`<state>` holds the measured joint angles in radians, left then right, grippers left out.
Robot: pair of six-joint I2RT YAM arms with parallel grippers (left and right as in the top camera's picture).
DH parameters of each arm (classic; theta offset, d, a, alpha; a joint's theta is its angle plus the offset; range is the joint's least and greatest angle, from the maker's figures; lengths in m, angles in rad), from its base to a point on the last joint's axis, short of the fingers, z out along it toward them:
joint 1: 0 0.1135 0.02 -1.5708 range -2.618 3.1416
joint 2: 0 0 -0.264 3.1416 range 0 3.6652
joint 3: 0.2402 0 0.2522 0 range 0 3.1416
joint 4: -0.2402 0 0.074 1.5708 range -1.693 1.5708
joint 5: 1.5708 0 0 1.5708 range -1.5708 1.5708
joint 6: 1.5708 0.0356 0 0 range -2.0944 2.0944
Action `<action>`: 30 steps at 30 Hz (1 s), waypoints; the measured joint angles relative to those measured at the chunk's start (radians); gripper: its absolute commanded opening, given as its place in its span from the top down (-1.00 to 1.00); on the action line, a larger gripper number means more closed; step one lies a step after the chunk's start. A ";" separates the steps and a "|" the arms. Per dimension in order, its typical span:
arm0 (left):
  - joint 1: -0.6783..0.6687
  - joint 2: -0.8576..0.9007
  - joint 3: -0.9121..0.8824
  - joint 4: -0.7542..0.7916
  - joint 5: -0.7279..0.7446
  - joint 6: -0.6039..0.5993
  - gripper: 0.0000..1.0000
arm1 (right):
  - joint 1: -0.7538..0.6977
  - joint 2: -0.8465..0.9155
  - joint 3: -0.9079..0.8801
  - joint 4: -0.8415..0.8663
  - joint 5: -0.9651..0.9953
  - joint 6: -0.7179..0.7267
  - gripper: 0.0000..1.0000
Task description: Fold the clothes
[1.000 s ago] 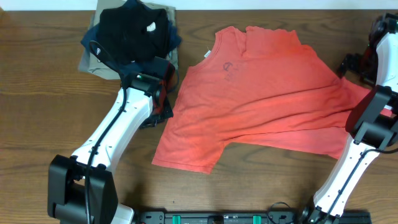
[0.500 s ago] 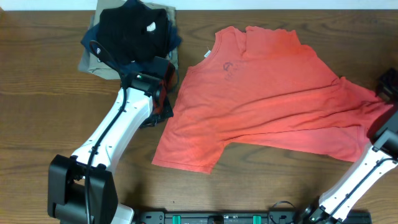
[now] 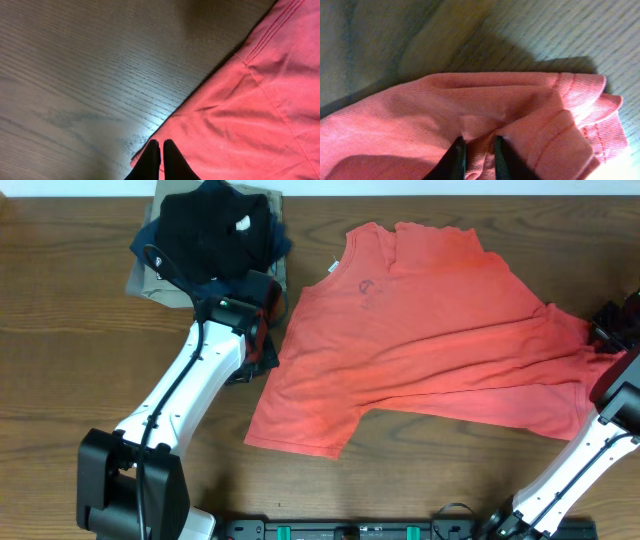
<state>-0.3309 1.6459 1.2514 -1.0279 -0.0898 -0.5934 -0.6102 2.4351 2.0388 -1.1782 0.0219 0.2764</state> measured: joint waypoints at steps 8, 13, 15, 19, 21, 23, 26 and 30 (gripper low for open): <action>0.000 0.000 0.000 0.000 0.000 0.000 0.85 | 0.000 -0.030 -0.060 0.137 0.019 0.008 0.98; 0.000 0.000 0.000 0.005 0.000 0.000 0.85 | 0.000 -0.031 -0.072 0.263 0.019 0.008 0.98; 0.000 0.000 0.000 0.010 0.000 0.000 0.85 | 0.000 -0.031 -0.081 0.312 0.020 0.008 0.97; 0.000 0.000 0.000 0.023 0.000 0.000 0.85 | 0.000 -0.029 -0.087 0.380 0.019 0.008 0.80; 0.000 0.000 0.000 0.031 0.000 0.000 0.85 | 0.000 -0.028 -0.089 0.414 0.019 0.002 0.71; 0.000 0.000 0.000 0.038 0.000 0.000 0.85 | 0.003 -0.027 -0.089 0.429 0.019 0.003 0.55; 0.000 0.000 0.000 0.042 0.000 0.000 0.85 | 0.003 -0.025 -0.079 0.410 0.019 -0.001 0.47; 0.000 0.000 0.000 0.041 0.000 0.000 0.85 | 0.003 -0.004 0.012 0.289 0.019 0.002 -0.08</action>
<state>-0.3309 1.6459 1.2514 -0.9867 -0.0898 -0.5934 -0.6075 2.4310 2.0506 -0.8894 0.0410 0.2779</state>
